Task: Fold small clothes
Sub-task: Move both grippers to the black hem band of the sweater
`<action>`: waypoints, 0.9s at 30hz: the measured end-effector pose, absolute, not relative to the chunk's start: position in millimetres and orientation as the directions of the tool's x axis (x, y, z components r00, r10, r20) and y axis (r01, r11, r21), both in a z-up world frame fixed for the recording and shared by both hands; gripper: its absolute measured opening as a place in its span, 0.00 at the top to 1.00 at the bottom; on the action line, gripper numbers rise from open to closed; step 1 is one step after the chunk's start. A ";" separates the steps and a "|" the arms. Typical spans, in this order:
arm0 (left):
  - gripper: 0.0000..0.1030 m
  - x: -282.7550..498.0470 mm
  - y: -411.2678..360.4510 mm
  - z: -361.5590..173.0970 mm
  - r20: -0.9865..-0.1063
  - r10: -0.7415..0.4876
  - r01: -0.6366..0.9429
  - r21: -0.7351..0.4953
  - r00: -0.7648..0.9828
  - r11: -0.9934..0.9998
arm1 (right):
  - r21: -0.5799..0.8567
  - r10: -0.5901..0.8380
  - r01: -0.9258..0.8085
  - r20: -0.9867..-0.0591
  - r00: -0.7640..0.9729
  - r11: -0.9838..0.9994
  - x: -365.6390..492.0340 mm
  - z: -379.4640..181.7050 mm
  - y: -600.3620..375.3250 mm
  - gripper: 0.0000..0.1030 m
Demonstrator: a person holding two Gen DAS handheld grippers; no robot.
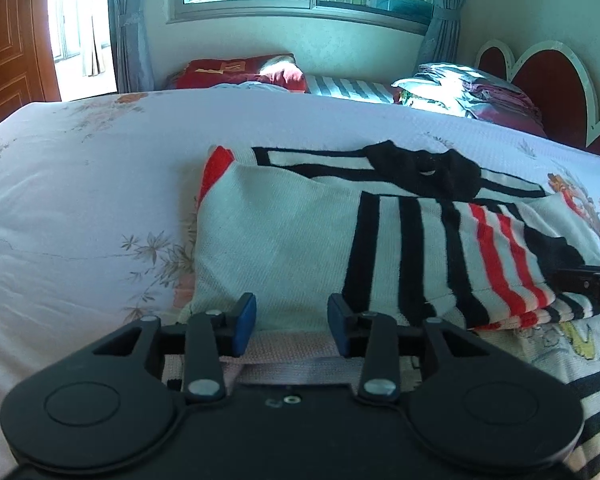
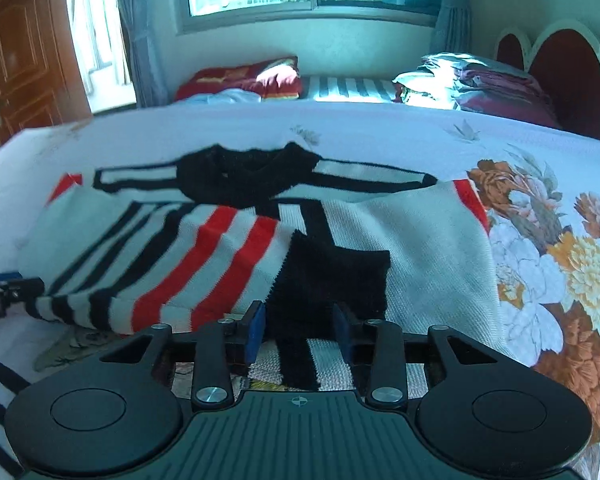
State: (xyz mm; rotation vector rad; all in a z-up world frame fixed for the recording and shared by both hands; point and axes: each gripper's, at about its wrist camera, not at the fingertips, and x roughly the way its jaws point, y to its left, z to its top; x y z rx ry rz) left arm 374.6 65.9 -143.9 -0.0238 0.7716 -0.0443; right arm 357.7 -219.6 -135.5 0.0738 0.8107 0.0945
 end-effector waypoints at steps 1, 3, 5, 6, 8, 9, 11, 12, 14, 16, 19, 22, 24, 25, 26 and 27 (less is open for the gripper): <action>0.62 371.3 64.0 -140.9 -0.692 -0.054 0.035 -0.041 0.719 0.999 | 0.112 0.120 -0.057 -0.716 0.687 0.992 352.9 -132.6 -220.8 0.63; 0.62 363.8 58.1 -135.0 -0.687 -0.066 0.049 -0.044 0.724 0.998 | 0.134 0.141 -0.064 -0.709 0.691 0.989 342.1 -127.1 -220.7 0.64; 0.62 355.7 50.8 -130.0 -0.681 -0.089 0.069 -0.056 0.727 0.996 | 0.156 0.166 -0.077 -0.712 0.682 0.985 333.1 -125.6 -218.1 0.63; 0.62 351.4 46.0 -128.4 -0.680 -0.100 0.079 -0.062 0.727 0.995 | 0.157 0.174 -0.087 -0.715 0.677 0.984 328.0 -126.1 -215.3 0.63; 0.62 342.1 36.5 -127.4 -0.681 -0.123 0.095 -0.079 0.722 0.992 | 0.157 0.191 -0.111 -0.723 0.664 0.981 318.8 -127.8 -208.2 0.64; 0.62 336.7 31.2 -128.8 -0.685 -0.138 0.103 -0.091 0.716 0.990 | 0.161 0.203 -0.124 -0.726 0.657 0.979 312.5 -129.2 -204.9 0.64; 0.62 324.8 21.6 -132.7 -0.689 -0.169 0.128 -0.111 0.704 0.986 | 0.167 0.226 -0.152 -0.732 0.643 0.974 301.7 -131.3 -198.5 0.64; 0.62 318.2 16.1 -135.7 -0.693 -0.181 0.145 -0.110 0.698 0.983 | 0.167 0.236 -0.167 -0.734 0.637 0.972 295.7 -132.8 -195.2 0.63; 0.62 304.9 5.0 -144.8 -0.708 -0.187 0.171 -0.095 0.681 0.981 | 0.165 0.258 -0.203 -0.738 0.623 0.965 285.1 -136.3 -189.2 0.63; 0.62 294.7 -1.4 -155.6 -0.730 -0.186 0.181 -0.087 0.658 0.980 | 0.153 0.268 -0.236 -0.747 0.608 0.960 276.3 -141.4 -184.3 0.64; 0.60 277.1 0.1 -166.7 -0.733 -0.143 0.179 -0.030 0.664 0.983 | 0.095 0.247 -0.272 -0.755 0.608 0.958 264.3 -150.1 -183.6 0.64; 0.59 259.5 14.0 -168.2 -0.731 -0.100 0.156 0.009 0.676 0.988 | 0.034 0.206 -0.276 -0.754 0.624 0.961 253.1 -153.7 -194.7 0.64; 0.59 247.3 26.8 -167.6 -0.731 -0.065 0.118 0.021 0.680 0.993 | 0.010 0.179 -0.260 -0.750 0.636 0.965 245.9 -155.6 -207.7 0.64; 0.59 241.2 32.2 -166.8 -0.730 -0.054 0.104 0.024 0.681 0.994 | 0.004 0.167 -0.248 -0.750 0.641 0.969 241.7 -156.8 -214.5 0.64; 0.59 235.1 36.0 -166.2 -0.730 -0.042 0.094 0.030 0.682 0.995 | 0.012 0.162 -0.232 -0.751 0.641 0.973 237.3 -157.5 -222.2 0.64; 0.59 229.5 38.1 -164.8 -0.730 -0.028 0.084 0.041 0.683 0.996 | 0.023 0.161 -0.220 -0.753 0.638 0.975 234.1 -156.9 -227.4 0.64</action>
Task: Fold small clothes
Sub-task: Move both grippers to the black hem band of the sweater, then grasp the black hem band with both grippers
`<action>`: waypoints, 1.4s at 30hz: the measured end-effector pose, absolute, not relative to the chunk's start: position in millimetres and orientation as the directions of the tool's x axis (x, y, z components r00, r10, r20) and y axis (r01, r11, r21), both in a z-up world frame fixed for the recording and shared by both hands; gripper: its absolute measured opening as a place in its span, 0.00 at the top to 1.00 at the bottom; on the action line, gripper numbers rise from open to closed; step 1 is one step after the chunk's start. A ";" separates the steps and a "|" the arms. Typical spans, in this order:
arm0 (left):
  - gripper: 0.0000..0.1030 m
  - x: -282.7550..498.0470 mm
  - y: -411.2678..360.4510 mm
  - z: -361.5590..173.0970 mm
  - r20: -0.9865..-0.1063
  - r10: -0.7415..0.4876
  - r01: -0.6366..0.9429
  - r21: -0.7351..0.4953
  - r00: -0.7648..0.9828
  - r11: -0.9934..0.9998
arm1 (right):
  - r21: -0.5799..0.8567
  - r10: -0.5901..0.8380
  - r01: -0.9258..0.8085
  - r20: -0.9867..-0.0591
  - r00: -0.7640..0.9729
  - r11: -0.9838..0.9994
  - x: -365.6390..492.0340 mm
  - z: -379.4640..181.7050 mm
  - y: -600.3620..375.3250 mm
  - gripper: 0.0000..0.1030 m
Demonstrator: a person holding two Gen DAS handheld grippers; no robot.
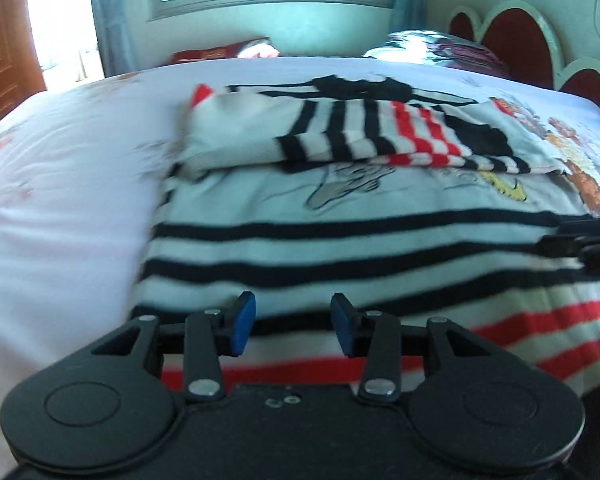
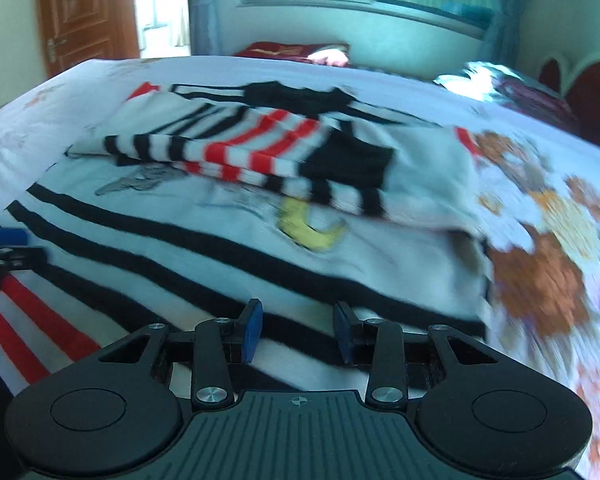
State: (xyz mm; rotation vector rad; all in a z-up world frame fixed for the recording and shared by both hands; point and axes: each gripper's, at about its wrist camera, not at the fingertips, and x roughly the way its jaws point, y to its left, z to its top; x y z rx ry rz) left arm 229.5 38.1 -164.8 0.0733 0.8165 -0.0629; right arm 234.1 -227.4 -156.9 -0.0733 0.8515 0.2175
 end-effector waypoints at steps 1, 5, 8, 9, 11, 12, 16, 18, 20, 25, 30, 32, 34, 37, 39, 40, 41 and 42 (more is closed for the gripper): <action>0.60 225.2 38.5 -162.8 -0.732 -0.015 0.078 0.053 0.682 0.996 | 0.029 0.160 -0.210 -0.754 0.638 0.977 231.3 -155.0 -229.8 0.64; 0.61 214.2 32.4 -151.4 -0.736 -0.050 0.086 0.011 0.675 0.996 | 0.076 0.206 -0.222 -0.731 0.651 0.972 216.1 -136.1 -222.2 0.63; 0.59 207.7 22.8 -148.5 -0.734 -0.105 0.124 -0.029 0.671 0.992 | 0.126 0.255 -0.241 -0.725 0.640 0.962 200.3 -129.6 -204.0 0.63; 0.58 205.4 20.0 -149.9 -0.735 -0.117 0.138 -0.033 0.668 0.990 | 0.131 0.262 -0.246 -0.727 0.635 0.960 195.8 -130.2 -197.0 0.63; 0.57 200.8 18.1 -154.6 -0.745 -0.132 0.156 -0.037 0.654 0.987 | 0.129 0.262 -0.250 -0.734 0.626 0.960 185.3 -133.4 -184.9 0.63; 0.57 198.5 19.0 -158.0 -0.756 -0.131 0.163 -0.032 0.641 0.986 | 0.117 0.247 -0.244 -0.745 0.619 0.963 180.1 -136.8 -179.5 0.63; 0.55 181.3 33.3 -160.7 -0.757 -0.136 0.165 -0.039 0.639 0.986 | 0.084 0.171 -0.169 -0.774 0.610 0.982 160.6 -147.9 -182.3 0.64; 0.55 173.0 41.0 -159.9 -0.756 -0.145 0.163 -0.051 0.638 0.985 | 0.069 0.133 -0.126 -0.777 0.616 0.990 150.4 -145.9 -188.7 0.64; 0.55 166.0 44.6 -158.9 -0.756 -0.151 0.173 -0.051 0.637 0.984 | 0.064 0.101 -0.082 -0.781 0.617 0.995 140.3 -143.7 -194.6 0.63; 0.51 153.3 49.9 -155.0 -0.756 -0.171 0.190 -0.063 0.631 0.980 | 0.049 0.048 -0.016 -0.784 0.619 0.999 116.2 -137.8 -198.7 0.63; 0.46 141.7 62.3 -146.0 -0.747 -0.177 0.166 -0.091 0.641 0.982 | 0.076 0.021 0.060 -0.773 0.634 0.995 94.8 -127.0 -205.7 0.58; 0.44 136.9 70.0 -142.2 -0.741 -0.180 0.155 -0.104 0.646 0.982 | 0.068 -0.002 0.084 -0.766 0.643 0.994 87.3 -123.1 -208.8 0.40; 0.44 132.7 78.9 -139.7 -0.740 -0.183 0.146 -0.115 0.647 0.983 | 0.061 -0.021 0.102 -0.757 0.653 0.993 79.4 -119.2 -212.0 0.37; 0.44 124.3 96.2 -138.3 -0.737 -0.191 0.129 -0.141 0.648 0.982 | 0.071 -0.029 0.128 -0.761 0.648 0.989 69.0 -116.5 -219.3 0.37; 0.45 117.3 107.7 -139.6 -0.739 -0.200 0.120 -0.161 0.644 0.980 | 0.093 -0.027 0.151 -0.764 0.644 0.984 61.5 -116.0 -225.0 0.37; 0.46 114.4 112.2 -141.0 -0.743 -0.203 0.115 -0.169 0.638 0.979 | 0.102 -0.028 0.164 -0.766 0.642 0.981 58.7 -116.5 -227.6 0.37; 0.47 111.4 116.1 -142.9 -0.746 -0.206 0.109 -0.178 0.633 0.978 | 0.109 -0.028 0.173 -0.769 0.639 0.979 55.8 -117.6 -229.7 0.37; 0.47 108.3 119.9 -145.0 -0.746 -0.214 0.103 -0.193 0.630 0.976 | 0.115 -0.027 0.182 -0.774 0.632 0.977 52.8 -118.8 -232.1 0.37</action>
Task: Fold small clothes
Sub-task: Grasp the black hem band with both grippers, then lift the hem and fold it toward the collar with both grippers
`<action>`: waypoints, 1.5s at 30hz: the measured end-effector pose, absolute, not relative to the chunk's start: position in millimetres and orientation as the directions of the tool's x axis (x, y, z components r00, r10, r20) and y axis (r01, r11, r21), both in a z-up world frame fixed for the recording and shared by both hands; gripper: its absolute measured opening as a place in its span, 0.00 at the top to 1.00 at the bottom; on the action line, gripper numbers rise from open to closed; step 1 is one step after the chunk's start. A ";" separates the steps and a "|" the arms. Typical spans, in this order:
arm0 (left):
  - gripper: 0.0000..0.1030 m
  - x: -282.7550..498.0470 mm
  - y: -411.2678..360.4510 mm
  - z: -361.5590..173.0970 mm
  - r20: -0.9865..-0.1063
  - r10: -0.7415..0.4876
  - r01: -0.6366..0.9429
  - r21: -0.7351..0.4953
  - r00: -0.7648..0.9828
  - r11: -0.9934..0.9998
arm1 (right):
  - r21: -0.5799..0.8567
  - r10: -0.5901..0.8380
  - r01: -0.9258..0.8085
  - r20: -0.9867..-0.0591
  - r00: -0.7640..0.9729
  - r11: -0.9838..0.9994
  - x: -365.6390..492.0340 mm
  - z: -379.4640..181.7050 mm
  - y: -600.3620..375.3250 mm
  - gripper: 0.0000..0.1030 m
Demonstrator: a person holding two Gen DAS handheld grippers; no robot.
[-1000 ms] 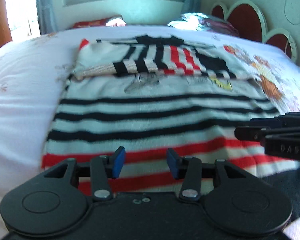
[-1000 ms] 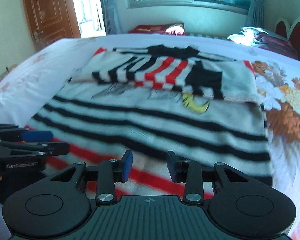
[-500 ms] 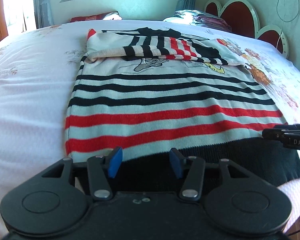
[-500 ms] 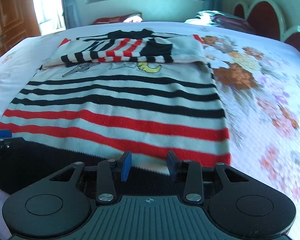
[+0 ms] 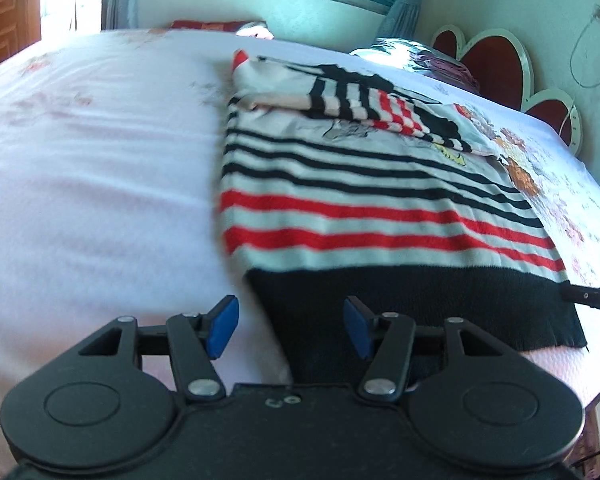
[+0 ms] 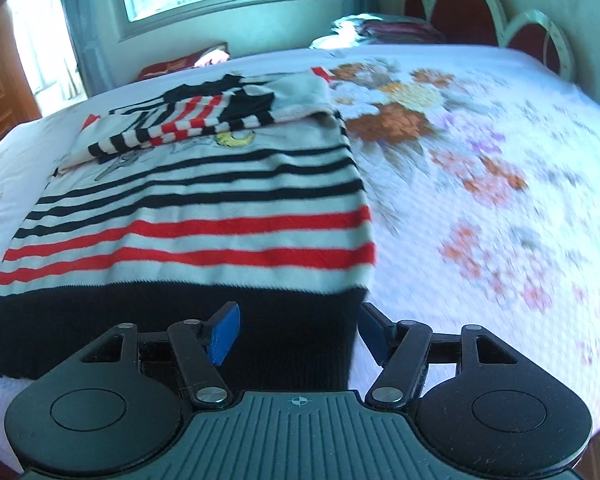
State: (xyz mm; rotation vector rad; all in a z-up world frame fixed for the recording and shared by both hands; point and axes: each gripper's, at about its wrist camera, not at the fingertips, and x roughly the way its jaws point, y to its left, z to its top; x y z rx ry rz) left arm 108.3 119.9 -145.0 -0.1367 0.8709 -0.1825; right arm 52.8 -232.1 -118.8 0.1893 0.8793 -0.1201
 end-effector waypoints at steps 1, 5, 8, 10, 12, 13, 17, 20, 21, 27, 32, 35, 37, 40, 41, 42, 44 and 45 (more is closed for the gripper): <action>0.48 106.0 123.3 -148.3 -0.750 -0.226 0.098 -0.212 0.621 0.972 | 0.119 -0.027 0.190 -0.779 0.627 0.974 50.4 -120.5 -233.6 0.37; 0.50 102.8 122.4 -156.1 -0.765 -0.267 0.113 -0.249 0.586 0.962 | 0.137 -0.020 0.210 -0.793 0.609 0.968 40.1 -127.8 -236.0 0.37; 0.52 106.6 117.2 -159.4 -0.765 -0.318 0.124 -0.302 0.560 0.945 | 0.151 -0.006 0.213 -0.802 0.597 0.965 36.3 -132.5 -233.9 0.37; 0.61 108.9 114.8 -161.6 -0.764 -0.352 0.129 -0.338 0.541 0.932 | 0.159 -0.008 0.223 -0.799 0.601 0.962 33.4 -133.1 -233.0 0.43; 0.73 111.7 114.5 -163.9 -0.762 -0.373 0.133 -0.360 0.529 0.923 | 0.171 -0.003 0.235 -0.801 0.599 0.957 32.9 -133.8 -233.6 0.62; 0.81 113.4 115.9 -166.0 -0.763 -0.391 0.131 -0.381 0.516 0.915 | 0.178 -0.002 0.240 -0.801 0.599 0.954 32.6 -133.6 -234.5 0.69; 0.91 120.0 119.4 -168.9 -0.754 -0.435 0.128 -0.432 0.493 0.893 | 0.206 0.031 0.231 -0.806 0.591 0.951 36.5 -132.2 -237.6 0.89; 0.92 122.1 117.6 -163.7 -0.732 -0.451 0.151 -0.440 0.511 0.885 | 0.207 0.038 0.211 -0.794 0.607 0.955 38.7 -126.5 -235.9 0.90; 0.92 122.1 116.0 -159.5 -0.721 -0.454 0.164 -0.437 0.523 0.884 | 0.211 0.043 0.203 -0.786 0.617 0.956 39.1 -123.5 -235.4 0.90; 0.92 137.0 110.3 -124.7 -0.648 -0.461 0.229 -0.413 0.606 0.881 | 0.231 0.056 0.161 -0.716 0.696 0.960 56.2 -95.6 -236.8 0.90; 0.93 165.6 109.7 -98.4 -0.579 -0.454 0.245 -0.404 0.678 0.881 | 0.218 0.045 0.130 -0.652 0.757 0.967 87.8 -72.0 -240.5 0.90; 0.93 189.7 107.0 -86.5 -0.549 -0.445 0.249 -0.394 0.708 0.884 | 0.210 0.040 0.114 -0.615 0.787 0.971 113.7 -60.0 -246.4 0.90; 0.93 208.0 104.7 -81.3 -0.531 -0.438 0.244 -0.396 0.726 0.885 | 0.206 0.039 0.105 -0.595 0.803 0.973 136.3 -54.4 -252.3 0.90; 0.93 238.9 101.4 -76.7 -0.507 -0.422 0.228 -0.400 0.751 0.888 | 0.201 0.043 0.091 -0.579 0.814 0.975 173.9 -52.8 -257.6 0.90; 0.93 250.5 99.4 -76.7 -0.504 -0.418 0.221 -0.404 0.756 0.888 | 0.211 0.051 0.088 -0.575 0.817 0.973 186.9 -53.7 -260.1 0.90; 0.93 261.4 96.9 -76.5 -0.502 -0.411 0.214 -0.404 0.760 0.889 | 0.218 0.055 0.086 -0.572 0.818 0.972 198.9 -54.1 -261.6 0.90; 0.93 282.8 92.7 -75.2 -0.493 -0.396 0.203 -0.399 0.775 0.894 | 0.218 0.054 0.085 -0.560 0.827 0.972 224.2 -54.3 -265.8 0.90; 0.93 293.3 90.5 -74.5 -0.491 -0.389 0.198 -0.396 0.780 0.897 | 0.226 0.056 0.086 -0.555 0.830 0.970 235.4 -54.4 -268.1 0.90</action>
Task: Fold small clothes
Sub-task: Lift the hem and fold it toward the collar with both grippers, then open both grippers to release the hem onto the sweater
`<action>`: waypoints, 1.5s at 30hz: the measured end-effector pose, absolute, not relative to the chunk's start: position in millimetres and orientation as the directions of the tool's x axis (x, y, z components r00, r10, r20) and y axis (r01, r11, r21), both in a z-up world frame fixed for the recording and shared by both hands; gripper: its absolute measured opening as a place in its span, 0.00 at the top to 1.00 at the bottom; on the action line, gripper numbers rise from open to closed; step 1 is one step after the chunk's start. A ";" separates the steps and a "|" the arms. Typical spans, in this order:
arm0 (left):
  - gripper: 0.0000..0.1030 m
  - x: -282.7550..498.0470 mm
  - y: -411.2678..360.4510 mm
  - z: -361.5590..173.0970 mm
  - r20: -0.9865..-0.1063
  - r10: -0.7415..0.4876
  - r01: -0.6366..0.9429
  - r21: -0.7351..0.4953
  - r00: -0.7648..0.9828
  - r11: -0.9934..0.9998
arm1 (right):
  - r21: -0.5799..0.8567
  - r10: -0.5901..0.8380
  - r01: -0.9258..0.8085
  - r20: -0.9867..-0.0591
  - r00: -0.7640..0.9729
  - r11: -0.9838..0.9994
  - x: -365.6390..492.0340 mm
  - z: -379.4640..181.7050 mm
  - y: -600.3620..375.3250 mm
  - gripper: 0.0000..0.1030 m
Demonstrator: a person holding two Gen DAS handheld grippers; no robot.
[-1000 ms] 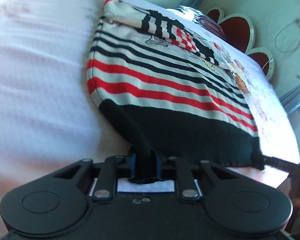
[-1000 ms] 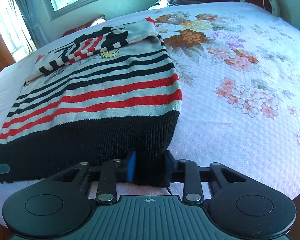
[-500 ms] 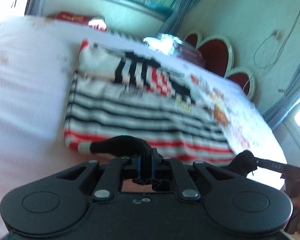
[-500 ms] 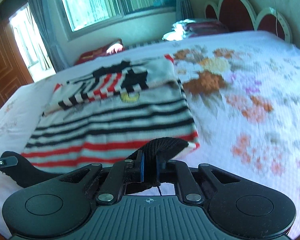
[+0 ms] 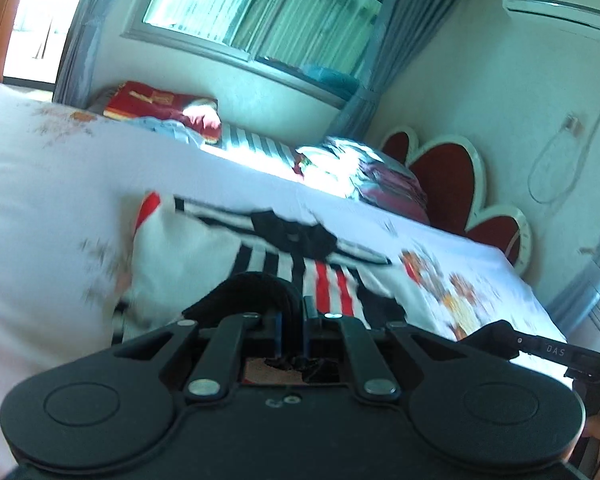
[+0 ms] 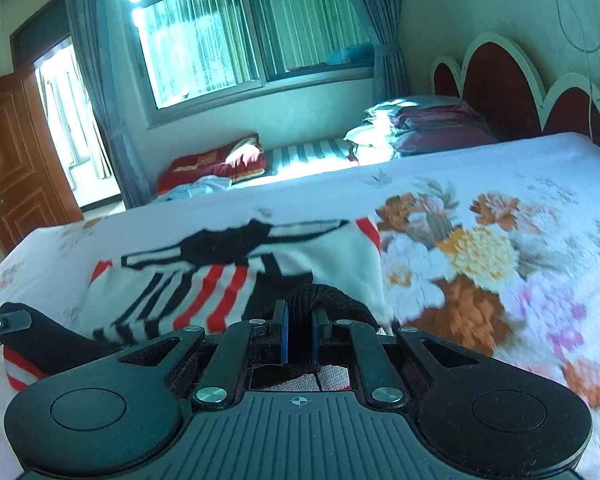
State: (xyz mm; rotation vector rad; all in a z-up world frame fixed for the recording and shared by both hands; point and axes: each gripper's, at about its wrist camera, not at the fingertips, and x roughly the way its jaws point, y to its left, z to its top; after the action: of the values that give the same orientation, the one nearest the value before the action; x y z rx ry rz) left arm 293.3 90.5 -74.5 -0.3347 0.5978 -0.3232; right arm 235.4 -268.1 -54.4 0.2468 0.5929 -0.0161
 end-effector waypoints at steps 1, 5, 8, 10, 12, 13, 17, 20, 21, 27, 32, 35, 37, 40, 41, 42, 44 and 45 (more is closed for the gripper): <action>0.93 304.7 89.0 -73.3 -0.488 -0.379 0.189 -0.394 0.786 0.899 | 0.236 0.061 0.085 -0.549 0.834 0.968 247.8 -53.9 -271.1 0.90; 0.93 349.0 84.7 -70.0 -0.483 -0.342 0.160 -0.379 0.806 0.911 | 0.255 0.066 0.088 -0.537 0.841 0.963 298.6 -53.3 -284.2 0.90; 0.93 381.2 81.0 -70.6 -0.492 -0.322 0.140 -0.370 0.809 0.918 | 0.256 0.066 0.089 -0.539 0.840 0.963 334.7 -56.8 -290.1 0.90; 0.93 400.5 78.2 -74.1 -0.505 -0.312 0.125 -0.371 0.805 0.920 | 0.246 0.064 0.085 -0.544 0.837 0.966 355.8 -61.1 -292.4 0.90; 0.93 418.2 76.6 -79.8 -0.520 -0.296 0.104 -0.366 0.801 0.925 | 0.246 0.069 0.085 -0.557 0.828 0.965 375.1 -68.2 -295.4 0.90; 0.93 427.0 76.8 -83.1 -0.529 -0.290 0.092 -0.368 0.797 0.925 | 0.247 0.071 0.086 -0.564 0.823 0.965 383.4 -72.3 -296.8 0.90; 0.93 454.0 75.9 -97.7 -0.561 -0.266 0.055 -0.364 0.784 0.930 | 0.242 0.075 0.092 -0.599 0.797 0.966 413.7 -92.9 -300.5 0.90; 0.93 470.0 77.1 -108.5 -0.580 -0.249 0.025 -0.366 0.775 0.930 | 0.242 0.076 0.099 -0.620 0.781 0.965 432.7 -106.8 -301.9 0.90; 0.93 474.7 77.7 -111.7 -0.587 -0.242 0.014 -0.365 0.773 0.931 | 0.241 0.074 0.102 -0.627 0.775 0.965 438.7 -111.4 -302.2 0.90; 0.78 499.5 79.0 -134.8 -0.674 -0.210 -0.050 -0.345 0.708 0.937 | 0.287 0.110 0.133 -0.694 0.711 0.949 469.6 -142.4 -313.1 0.90; 0.33 496.5 98.1 -120.5 -0.617 -0.181 -0.096 -0.388 0.766 0.917 | 0.297 0.105 0.130 -0.659 0.745 0.946 470.3 -132.7 -323.7 0.64; 0.33 494.7 105.6 -115.1 -0.607 -0.185 -0.089 -0.392 0.773 0.916 | 0.295 0.095 0.124 -0.630 0.771 0.947 469.3 -124.1 -330.4 0.40; 0.33 494.0 105.2 -116.0 -0.612 -0.174 -0.080 -0.365 0.772 0.927 | 0.284 0.095 0.116 -0.633 0.769 0.952 469.3 -123.7 -333.0 0.40; 0.35 492.4 100.8 -122.2 -0.631 -0.175 -0.060 -0.332 0.755 0.941 | 0.301 0.108 0.116 -0.636 0.765 0.947 468.5 -127.1 -338.3 0.40; 0.38 493.1 98.1 -125.7 -0.641 -0.180 -0.049 -0.323 0.747 0.945 | 0.301 0.114 0.112 -0.642 0.759 0.947 468.9 -129.6 -338.1 0.40; 0.41 494.1 94.4 -128.8 -0.651 -0.178 -0.038 -0.304 0.738 0.952 | 0.291 0.115 0.106 -0.650 0.751 0.951 470.1 -132.1 -336.7 0.40; 0.62 498.0 85.6 -137.4 -0.678 -0.169 -0.014 -0.255 0.715 0.967 | 0.247 0.099 0.097 -0.674 0.732 0.964 474.5 -138.9 -331.1 0.41; 0.68 499.0 82.8 -141.9 -0.689 -0.159 -0.006 -0.231 0.707 0.973 | 0.233 0.091 0.099 -0.683 0.725 0.967 475.9 -143.4 -329.2 0.41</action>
State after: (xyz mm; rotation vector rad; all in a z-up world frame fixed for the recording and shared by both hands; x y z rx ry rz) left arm 499.0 82.8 -141.9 -0.2232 0.7825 -0.0862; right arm 475.9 -329.2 -143.4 0.2620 0.7620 -0.0044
